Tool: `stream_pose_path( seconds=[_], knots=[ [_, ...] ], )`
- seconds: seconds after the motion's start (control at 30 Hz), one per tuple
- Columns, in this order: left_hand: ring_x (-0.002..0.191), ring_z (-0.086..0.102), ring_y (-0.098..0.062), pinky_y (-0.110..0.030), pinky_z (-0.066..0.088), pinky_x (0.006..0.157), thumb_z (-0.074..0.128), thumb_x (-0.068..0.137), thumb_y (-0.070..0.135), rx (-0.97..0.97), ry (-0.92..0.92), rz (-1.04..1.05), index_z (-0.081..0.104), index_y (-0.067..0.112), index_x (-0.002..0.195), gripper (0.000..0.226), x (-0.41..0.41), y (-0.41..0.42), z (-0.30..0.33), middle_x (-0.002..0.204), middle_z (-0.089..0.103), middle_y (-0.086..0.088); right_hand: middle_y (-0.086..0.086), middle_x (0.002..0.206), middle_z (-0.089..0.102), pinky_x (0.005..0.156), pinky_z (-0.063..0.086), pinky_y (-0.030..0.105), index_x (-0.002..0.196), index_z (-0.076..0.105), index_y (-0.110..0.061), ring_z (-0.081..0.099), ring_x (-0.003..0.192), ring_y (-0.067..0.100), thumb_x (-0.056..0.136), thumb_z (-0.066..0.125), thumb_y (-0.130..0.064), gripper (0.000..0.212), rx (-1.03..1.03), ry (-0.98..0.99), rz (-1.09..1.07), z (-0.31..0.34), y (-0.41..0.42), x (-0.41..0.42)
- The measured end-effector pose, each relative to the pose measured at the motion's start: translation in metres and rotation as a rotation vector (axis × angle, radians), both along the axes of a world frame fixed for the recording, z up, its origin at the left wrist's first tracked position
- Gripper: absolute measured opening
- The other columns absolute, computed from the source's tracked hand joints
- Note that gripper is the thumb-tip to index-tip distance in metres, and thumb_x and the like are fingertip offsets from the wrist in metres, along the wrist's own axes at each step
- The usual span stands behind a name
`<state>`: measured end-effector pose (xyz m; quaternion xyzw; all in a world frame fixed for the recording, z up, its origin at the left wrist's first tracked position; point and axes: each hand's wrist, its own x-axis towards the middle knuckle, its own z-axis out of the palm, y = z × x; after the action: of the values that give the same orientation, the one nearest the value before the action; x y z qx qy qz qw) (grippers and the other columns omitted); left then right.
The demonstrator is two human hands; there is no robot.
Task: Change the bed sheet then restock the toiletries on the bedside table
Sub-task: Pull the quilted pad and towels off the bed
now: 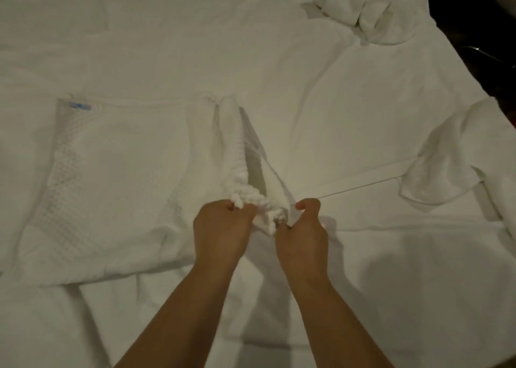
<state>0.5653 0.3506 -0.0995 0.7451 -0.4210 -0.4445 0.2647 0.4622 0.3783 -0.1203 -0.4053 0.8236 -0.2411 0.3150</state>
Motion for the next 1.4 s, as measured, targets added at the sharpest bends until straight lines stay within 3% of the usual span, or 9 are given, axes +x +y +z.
stream_pose_path(
  seconds=[0.17,0.37,0.57,0.7,0.83,0.97,1.17,1.3,1.4],
  knots=[
    [0.044,0.036,-0.012,-0.027,0.028,0.048,0.063,0.08,0.016,-0.062,-0.059,0.0,0.04,0.014,0.044,0.043,-0.034,0.008,0.011,0.044,0.04,0.002,0.007,0.094,0.057,0.072,0.043,0.027,0.111,0.044,-0.012,0.058,0.09,0.026,0.093,0.048,-0.014,0.018,0.261,0.027,0.206,-0.007,-0.009,-0.02],
    [0.063,0.055,-0.025,-0.042,0.047,0.071,0.062,0.081,0.019,0.095,0.151,0.161,0.057,0.005,0.056,0.028,-0.038,-0.005,-0.004,0.064,0.062,-0.012,-0.009,0.091,0.056,0.076,0.036,0.012,0.09,0.054,-0.025,0.049,0.088,0.009,0.077,0.05,-0.014,0.018,-0.354,0.157,0.284,-0.008,0.029,-0.024],
    [0.05,0.049,-0.017,-0.028,0.039,0.053,0.059,0.084,0.018,0.06,0.132,0.06,0.051,0.01,0.053,0.033,-0.05,0.001,-0.004,0.053,0.054,-0.005,-0.004,0.092,0.048,0.08,0.044,0.031,0.108,0.059,-0.02,0.047,0.085,0.015,0.083,0.059,-0.009,0.027,-0.213,0.038,0.162,-0.018,0.027,-0.006],
    [0.07,0.054,-0.015,-0.027,0.042,0.069,0.048,0.09,0.042,-0.226,-0.103,-0.159,0.055,0.016,0.067,0.035,-0.034,0.009,-0.016,0.073,0.06,-0.002,-0.001,0.079,0.058,0.069,0.041,0.02,0.077,0.058,-0.017,0.052,0.072,0.011,0.089,0.056,-0.011,0.014,-0.211,-0.248,0.018,-0.021,0.027,-0.014],
    [0.127,0.045,-0.034,-0.044,0.035,0.103,0.024,0.083,0.072,-0.27,-0.509,-0.504,0.048,0.007,0.134,0.086,0.005,0.028,-0.065,0.138,0.049,-0.015,0.0,0.072,0.06,0.071,0.041,0.021,0.071,0.059,-0.009,0.052,0.067,0.006,0.092,0.051,-0.005,0.024,-0.091,-0.738,-0.343,-0.038,0.046,-0.04],
    [0.118,0.052,-0.046,-0.064,0.043,0.087,0.036,0.073,0.056,-0.165,-0.791,-0.89,0.042,0.006,0.135,0.08,0.039,0.055,-0.109,0.136,0.051,-0.02,0.005,0.081,0.062,0.074,0.044,0.025,0.081,0.061,-0.005,0.055,0.076,0.013,0.093,0.049,-0.002,0.018,0.027,-0.884,-0.575,-0.063,0.058,-0.049],
    [0.115,0.056,-0.038,-0.049,0.031,0.098,0.038,0.078,0.023,-0.321,-0.839,-0.94,0.065,0.003,0.114,0.05,0.071,0.05,-0.117,0.12,0.064,-0.015,0.007,0.08,0.058,0.064,0.04,0.027,0.074,0.058,-0.013,0.05,0.072,0.018,0.094,0.051,-0.01,0.022,0.13,-0.467,-0.412,-0.07,0.044,-0.059],
    [0.115,0.059,-0.033,-0.039,0.019,0.108,0.032,0.086,0.026,-0.34,-0.804,-1.017,0.07,0.004,0.109,0.049,0.08,0.05,-0.107,0.118,0.066,-0.013,-0.003,0.09,0.058,0.064,0.041,0.007,0.102,0.057,-0.013,0.053,0.081,0.011,0.094,0.056,-0.021,0.012,0.044,-0.354,-0.197,-0.051,0.0,-0.057],
    [0.121,0.053,-0.031,-0.041,0.027,0.103,0.021,0.097,0.042,-0.342,-0.756,-1.095,0.066,0.011,0.118,0.058,0.083,0.04,-0.103,0.126,0.062,-0.008,-0.002,0.112,0.056,0.075,0.041,0.015,0.13,0.045,-0.017,0.053,0.097,0.015,0.092,0.059,-0.023,0.041,0.026,-0.313,-0.012,-0.05,-0.056,-0.049]
  ],
)
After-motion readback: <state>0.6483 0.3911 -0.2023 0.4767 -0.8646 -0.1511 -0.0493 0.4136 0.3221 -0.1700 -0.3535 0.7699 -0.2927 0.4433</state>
